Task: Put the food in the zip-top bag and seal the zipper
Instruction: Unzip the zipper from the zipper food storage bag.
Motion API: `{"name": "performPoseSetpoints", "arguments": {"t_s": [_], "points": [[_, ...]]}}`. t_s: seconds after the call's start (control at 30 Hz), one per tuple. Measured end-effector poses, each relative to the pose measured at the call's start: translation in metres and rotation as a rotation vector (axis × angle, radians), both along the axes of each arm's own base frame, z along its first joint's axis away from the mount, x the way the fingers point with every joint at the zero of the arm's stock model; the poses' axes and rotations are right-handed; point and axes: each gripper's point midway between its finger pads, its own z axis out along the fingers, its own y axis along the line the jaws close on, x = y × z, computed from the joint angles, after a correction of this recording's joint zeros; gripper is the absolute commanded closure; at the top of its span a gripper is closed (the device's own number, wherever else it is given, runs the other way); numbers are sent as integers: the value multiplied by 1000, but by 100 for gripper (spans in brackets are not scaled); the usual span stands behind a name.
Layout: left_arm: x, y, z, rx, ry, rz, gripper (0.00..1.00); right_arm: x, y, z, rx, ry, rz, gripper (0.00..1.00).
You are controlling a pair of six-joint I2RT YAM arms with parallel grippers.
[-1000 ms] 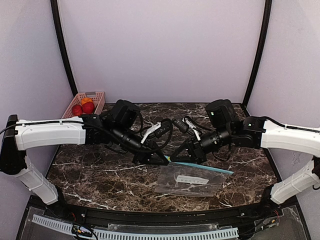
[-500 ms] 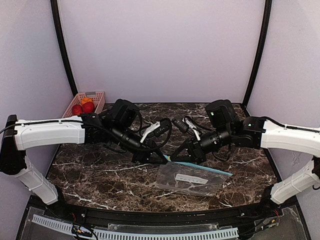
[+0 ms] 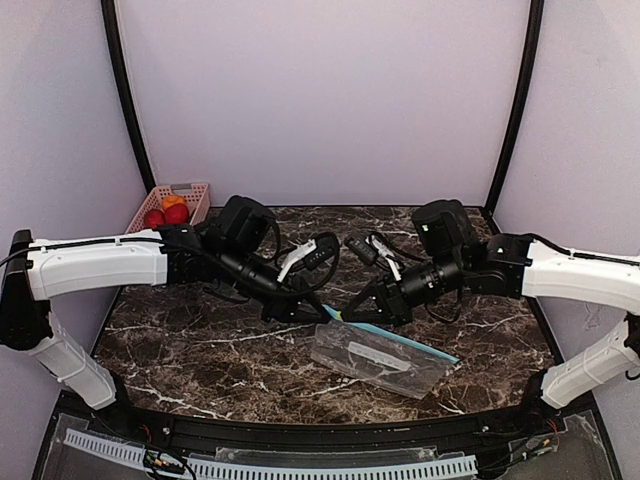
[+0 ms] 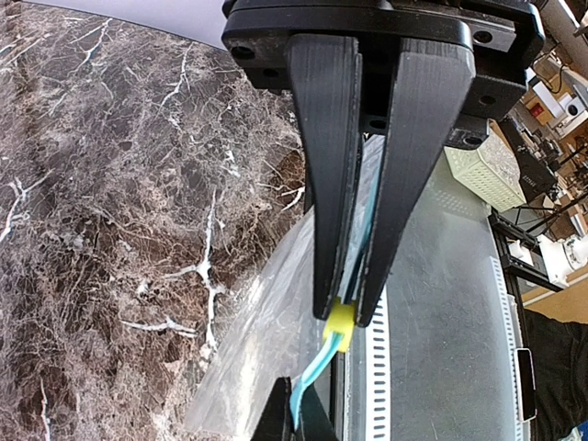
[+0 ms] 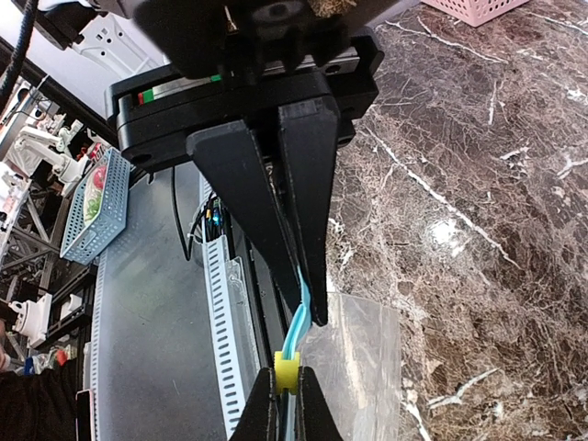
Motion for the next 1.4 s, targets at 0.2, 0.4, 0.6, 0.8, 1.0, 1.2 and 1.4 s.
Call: {"name": "performPoseSetpoints", "arguments": {"t_s": [0.2,0.4,0.6,0.8,1.0,1.2,1.4], "points": [[2,1,-1,6,-1,10,99,0,-1,-1,-1,1,-1,100],[8,3,-2,13,-8,30,99,0,-1,-1,-3,0,-5,100],[15,5,-3,18,-14,56,99,1,-1,-1,-3,-3,-12,100],[23,8,-4,28,-15,91,99,1,-3,1,0,-7,-15,100],[30,11,-5,34,-16,117,99,1,-3,1,0,-9,-18,100],[36,14,-6,41,-17,142,99,1,-3,1,-1,-9,-18,100],[45,17,-7,50,-14,179,99,1,-4,0,-2,-8,-22,100]]}}
